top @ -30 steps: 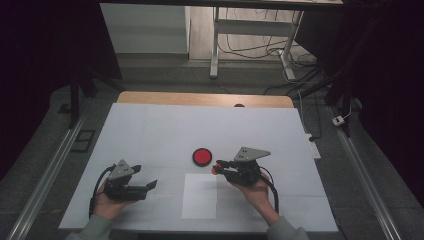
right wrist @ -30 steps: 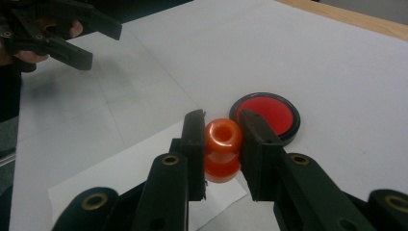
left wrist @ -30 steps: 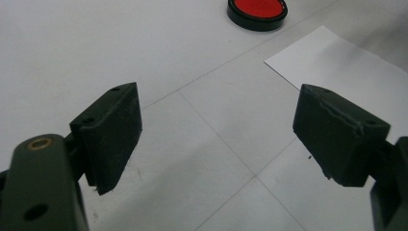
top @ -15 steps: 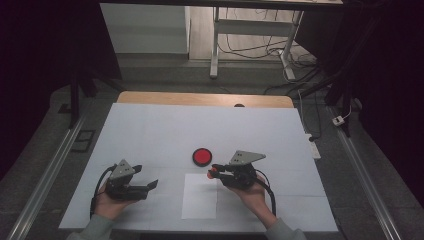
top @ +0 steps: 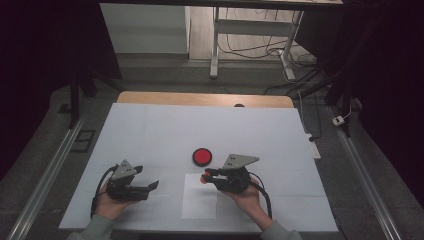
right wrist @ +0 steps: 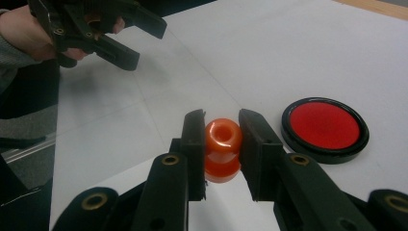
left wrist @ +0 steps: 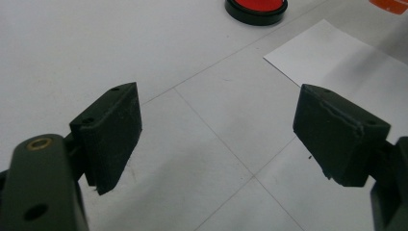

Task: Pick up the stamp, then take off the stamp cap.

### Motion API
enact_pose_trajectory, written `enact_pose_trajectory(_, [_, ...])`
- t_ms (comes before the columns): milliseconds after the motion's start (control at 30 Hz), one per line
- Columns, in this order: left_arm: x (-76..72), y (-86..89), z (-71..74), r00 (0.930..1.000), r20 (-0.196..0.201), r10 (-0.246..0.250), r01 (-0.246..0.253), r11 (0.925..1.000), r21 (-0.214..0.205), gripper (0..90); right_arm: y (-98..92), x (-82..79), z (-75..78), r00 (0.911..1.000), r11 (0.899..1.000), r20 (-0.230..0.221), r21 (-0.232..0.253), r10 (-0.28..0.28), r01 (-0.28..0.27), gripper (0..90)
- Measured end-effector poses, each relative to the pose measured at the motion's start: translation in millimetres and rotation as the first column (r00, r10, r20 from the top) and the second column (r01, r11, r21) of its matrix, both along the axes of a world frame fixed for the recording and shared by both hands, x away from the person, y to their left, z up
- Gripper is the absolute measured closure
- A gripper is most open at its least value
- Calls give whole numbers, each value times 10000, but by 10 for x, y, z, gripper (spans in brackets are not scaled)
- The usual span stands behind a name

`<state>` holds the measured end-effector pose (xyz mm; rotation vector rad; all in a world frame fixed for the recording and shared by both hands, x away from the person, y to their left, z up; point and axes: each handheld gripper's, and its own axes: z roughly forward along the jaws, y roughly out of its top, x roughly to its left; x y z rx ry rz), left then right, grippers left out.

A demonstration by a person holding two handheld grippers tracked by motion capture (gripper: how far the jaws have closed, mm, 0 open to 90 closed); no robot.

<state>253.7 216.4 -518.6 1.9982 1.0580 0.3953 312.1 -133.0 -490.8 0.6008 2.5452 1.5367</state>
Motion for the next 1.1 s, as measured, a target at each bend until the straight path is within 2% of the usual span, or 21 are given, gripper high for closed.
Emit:
enact_pose_trajectory(400, [-3, 14, 5, 10000, 62, -2, 2, 10000, -27, 178, -28, 12, 25, 9999, 9999, 65, 62, -124, 123, 729])
enact_pose_trajectory(800, [-6, 26, 13, 9999, 100, -70, 71, 9999, -128, 178, -58, 39, 72, 9997, 9991, 32, 334, -245, 243, 729])
enact_pose_trajectory(1100, [-5, 6, 47, 9998, 194, -6, 8, 9999, -112, 178, -47, 39, 78, 9999, 9988, 26, 457, -165, 164, 730])
